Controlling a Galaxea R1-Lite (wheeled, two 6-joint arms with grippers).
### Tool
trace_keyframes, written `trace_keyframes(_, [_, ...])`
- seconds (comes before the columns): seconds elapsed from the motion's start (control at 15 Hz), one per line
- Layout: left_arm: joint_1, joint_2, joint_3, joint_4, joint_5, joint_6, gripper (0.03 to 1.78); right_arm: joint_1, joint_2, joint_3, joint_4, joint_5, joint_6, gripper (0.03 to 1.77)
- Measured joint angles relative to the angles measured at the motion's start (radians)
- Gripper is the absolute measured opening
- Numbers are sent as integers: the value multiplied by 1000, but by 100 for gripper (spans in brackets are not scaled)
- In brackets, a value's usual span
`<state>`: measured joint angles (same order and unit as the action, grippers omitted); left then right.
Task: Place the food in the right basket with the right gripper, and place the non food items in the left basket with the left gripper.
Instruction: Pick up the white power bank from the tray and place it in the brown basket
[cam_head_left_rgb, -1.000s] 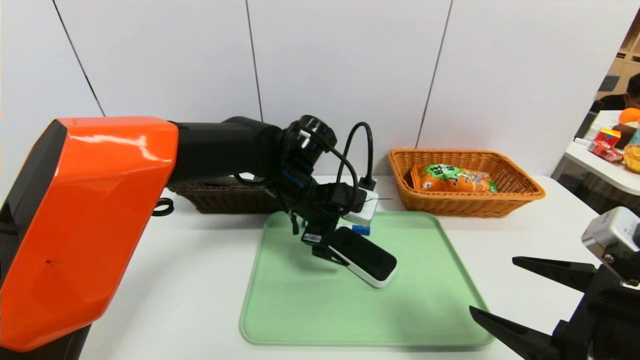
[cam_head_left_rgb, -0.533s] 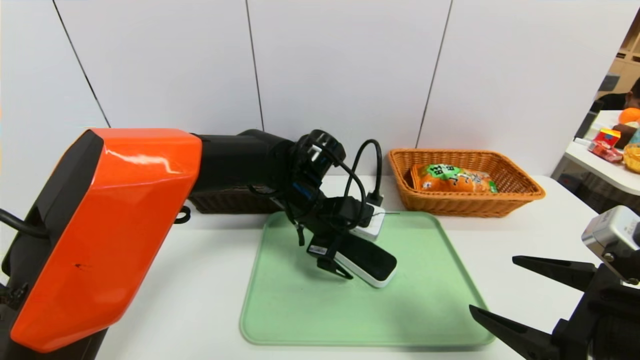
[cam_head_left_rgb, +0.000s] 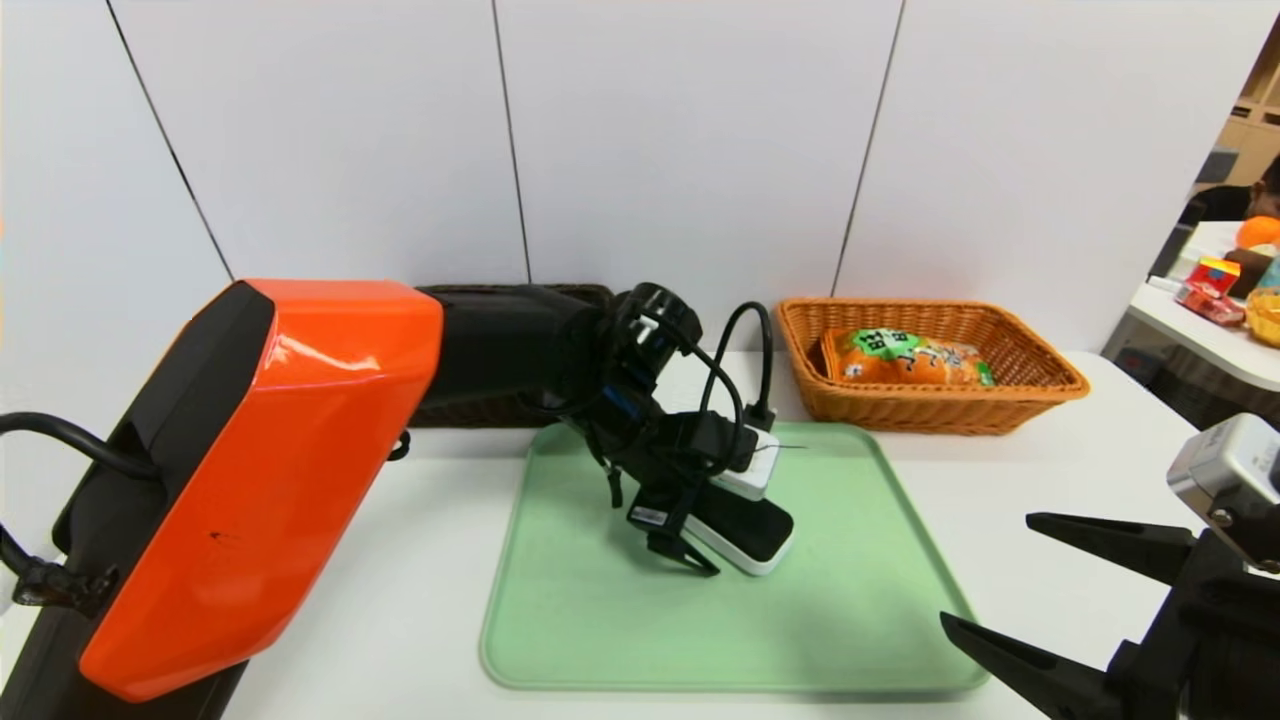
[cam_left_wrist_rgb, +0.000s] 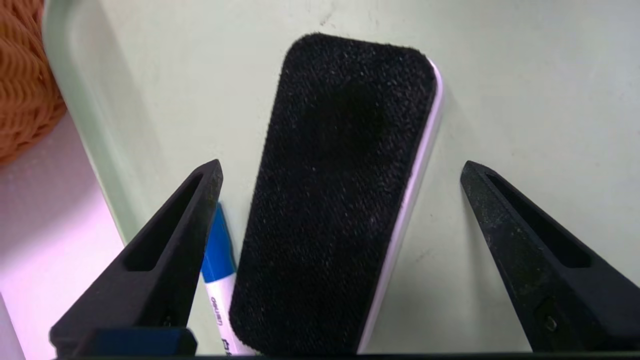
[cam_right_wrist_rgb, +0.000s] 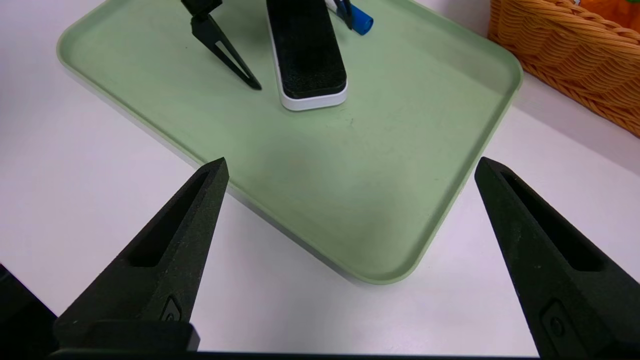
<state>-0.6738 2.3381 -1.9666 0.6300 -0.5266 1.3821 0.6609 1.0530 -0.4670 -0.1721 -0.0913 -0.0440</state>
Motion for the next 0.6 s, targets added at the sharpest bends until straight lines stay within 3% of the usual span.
trace_keyframes(0.6, [5, 37, 0, -21, 11, -10, 169, 0, -4, 5, 0, 0, 0, 170])
